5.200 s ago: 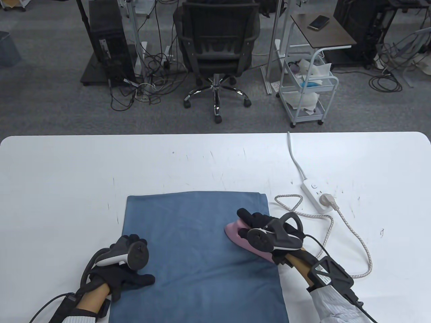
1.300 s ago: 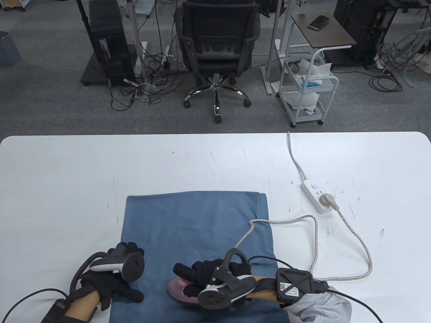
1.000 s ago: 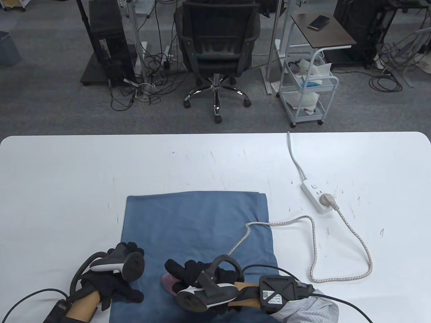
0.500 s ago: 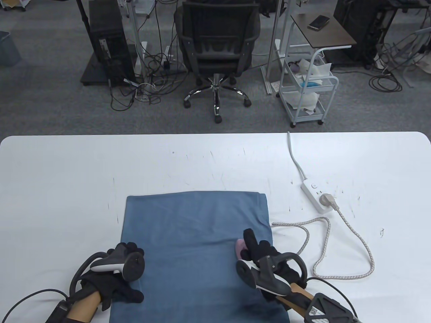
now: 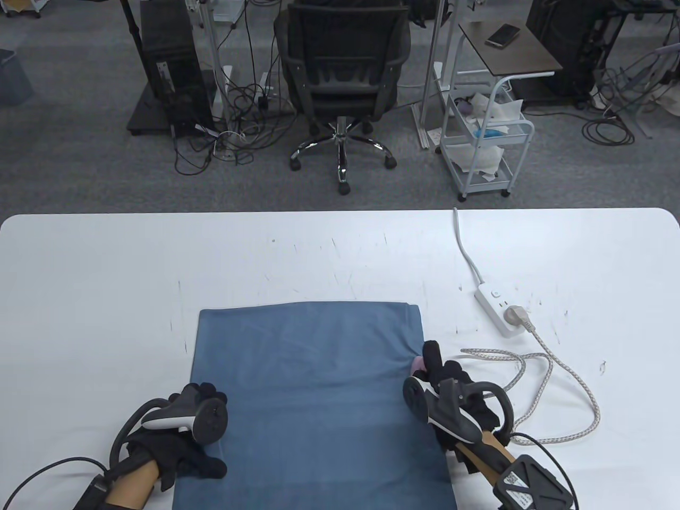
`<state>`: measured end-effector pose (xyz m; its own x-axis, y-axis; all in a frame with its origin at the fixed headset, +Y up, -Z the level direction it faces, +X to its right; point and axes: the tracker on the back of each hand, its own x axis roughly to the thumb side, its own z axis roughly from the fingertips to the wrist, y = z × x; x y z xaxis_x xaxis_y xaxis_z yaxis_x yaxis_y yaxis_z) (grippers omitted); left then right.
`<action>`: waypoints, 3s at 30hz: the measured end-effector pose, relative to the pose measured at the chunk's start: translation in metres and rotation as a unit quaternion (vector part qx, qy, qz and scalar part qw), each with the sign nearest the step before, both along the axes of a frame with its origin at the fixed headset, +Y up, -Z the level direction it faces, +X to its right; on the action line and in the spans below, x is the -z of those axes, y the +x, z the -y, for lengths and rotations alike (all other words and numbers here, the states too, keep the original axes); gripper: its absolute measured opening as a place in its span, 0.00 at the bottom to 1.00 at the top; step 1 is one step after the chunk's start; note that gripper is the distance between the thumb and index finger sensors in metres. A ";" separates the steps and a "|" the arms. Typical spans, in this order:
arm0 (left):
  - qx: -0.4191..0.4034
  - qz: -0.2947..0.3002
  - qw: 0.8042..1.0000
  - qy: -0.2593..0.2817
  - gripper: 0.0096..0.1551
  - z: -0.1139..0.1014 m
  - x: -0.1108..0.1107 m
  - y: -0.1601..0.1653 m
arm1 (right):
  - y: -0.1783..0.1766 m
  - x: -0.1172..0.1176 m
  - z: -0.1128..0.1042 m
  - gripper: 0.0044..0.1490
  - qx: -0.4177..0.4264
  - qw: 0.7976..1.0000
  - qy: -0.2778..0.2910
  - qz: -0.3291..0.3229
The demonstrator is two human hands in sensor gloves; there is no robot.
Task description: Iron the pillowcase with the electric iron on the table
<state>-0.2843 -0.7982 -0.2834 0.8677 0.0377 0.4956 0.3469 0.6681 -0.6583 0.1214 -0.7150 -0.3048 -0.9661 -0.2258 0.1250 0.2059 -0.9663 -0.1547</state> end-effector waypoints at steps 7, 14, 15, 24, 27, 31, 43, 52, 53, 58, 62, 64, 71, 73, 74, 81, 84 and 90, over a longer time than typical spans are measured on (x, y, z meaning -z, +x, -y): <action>-0.002 -0.003 1.000 0.000 0.77 0.000 0.000 0.000 | -0.096 -0.006 -0.019 0.39 0.010 0.988 0.014 -0.157; 0.000 -0.001 1.000 0.001 0.78 0.000 0.000 0.000 | -0.180 -0.014 0.001 0.39 0.024 0.967 -0.019 -0.251; 0.000 -0.001 1.000 0.001 0.78 0.000 0.000 0.000 | -0.185 -0.012 0.006 0.39 0.021 0.967 -0.020 -0.251; 0.003 0.000 1.000 0.003 0.77 0.000 0.000 0.000 | -0.133 0.028 0.014 0.39 0.016 0.991 0.014 -0.135; 0.002 -0.001 1.000 0.002 0.77 0.000 0.000 0.000 | -0.098 0.049 0.015 0.39 0.008 0.997 0.016 -0.069; 0.000 -0.002 1.000 0.001 0.78 0.000 0.000 0.000 | -0.055 0.074 0.016 0.39 0.009 0.999 0.027 -0.037; -0.003 -0.001 1.000 -0.001 0.77 0.001 0.000 0.000 | -0.028 0.090 -0.001 0.39 0.078 0.995 0.015 -0.056; -0.005 -0.002 1.000 -0.001 0.77 0.001 0.000 -0.001 | -0.033 0.102 0.012 0.39 0.071 0.996 0.005 -0.046; -0.005 -0.002 1.000 -0.001 0.77 0.001 0.000 -0.001 | -0.030 0.105 0.012 0.39 0.065 0.997 0.009 -0.038; -0.006 -0.003 1.000 -0.002 0.77 0.001 0.000 -0.001 | -0.016 0.126 0.012 0.39 0.063 0.998 0.020 0.024; -0.007 -0.003 1.000 -0.002 0.77 0.001 0.000 -0.001 | -0.014 0.127 0.009 0.39 0.058 0.998 0.015 0.020; -0.007 -0.003 1.000 -0.001 0.77 0.001 0.000 -0.001 | -0.018 0.113 0.006 0.40 0.045 0.999 0.011 -0.011; -0.008 -0.001 1.000 -0.003 0.77 0.001 0.000 -0.001 | -0.016 0.094 0.006 0.42 0.091 0.994 -0.023 -0.048; -0.008 -0.002 1.000 -0.002 0.77 0.001 0.000 -0.001 | -0.013 0.102 0.008 0.44 0.083 0.996 -0.013 -0.033; -0.008 -0.002 1.000 -0.001 0.77 0.001 0.000 -0.001 | -0.012 0.107 0.009 0.44 0.078 0.997 -0.006 -0.020; -0.008 -0.002 1.000 -0.001 0.77 0.002 0.001 -0.001 | -0.006 0.137 0.012 0.45 0.063 0.997 0.013 0.049; -0.009 -0.002 1.000 -0.001 0.77 0.002 0.001 -0.001 | -0.004 0.144 0.012 0.45 0.058 0.996 0.007 0.073; -0.008 -0.003 1.000 0.000 0.78 0.001 0.002 -0.003 | -0.006 0.150 -0.002 0.44 0.036 0.994 -0.077 0.074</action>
<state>-0.2871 -0.7991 -0.2857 0.8699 0.0516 0.4904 0.3326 0.6728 -0.6608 0.1156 -0.7128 -0.4548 -0.9896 -0.1437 0.0073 0.1439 -0.9893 0.0238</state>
